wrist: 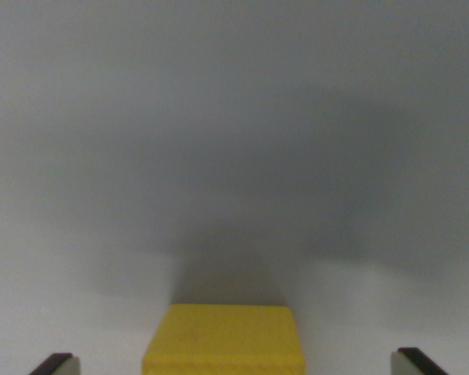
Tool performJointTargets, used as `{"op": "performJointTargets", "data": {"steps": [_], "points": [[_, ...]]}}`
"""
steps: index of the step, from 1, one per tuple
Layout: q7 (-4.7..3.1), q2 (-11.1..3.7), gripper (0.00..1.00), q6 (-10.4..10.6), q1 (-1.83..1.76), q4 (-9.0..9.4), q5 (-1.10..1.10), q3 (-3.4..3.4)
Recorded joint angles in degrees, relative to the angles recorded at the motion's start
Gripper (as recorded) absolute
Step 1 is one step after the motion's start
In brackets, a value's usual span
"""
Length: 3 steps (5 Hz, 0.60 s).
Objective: Pick yellow cube
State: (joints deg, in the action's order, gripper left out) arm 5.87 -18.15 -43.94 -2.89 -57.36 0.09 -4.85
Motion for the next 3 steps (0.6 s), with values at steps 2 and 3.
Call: {"op": "performJointTargets", "data": {"steps": [2,3], "points": [[0.10,-0.47,0.00,1.4,-0.12,1.01,0.02,-0.07],[0.18,-0.84,0.00,2.6,-0.21,1.84,0.03,-0.13]]}}
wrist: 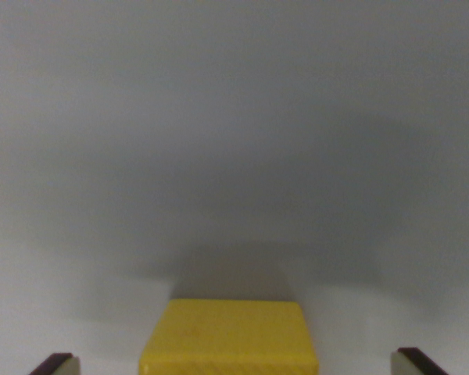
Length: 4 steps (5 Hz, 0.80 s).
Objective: Pick yellow cube
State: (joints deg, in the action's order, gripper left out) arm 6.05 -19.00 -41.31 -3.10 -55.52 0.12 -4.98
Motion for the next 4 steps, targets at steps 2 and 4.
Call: {"op": "performJointTargets", "data": {"steps": [2,4], "points": [[0.06,-0.28,0.00,0.9,-0.07,0.62,0.01,-0.04],[0.10,-0.46,0.00,1.4,-0.12,1.01,0.02,-0.07]]}}
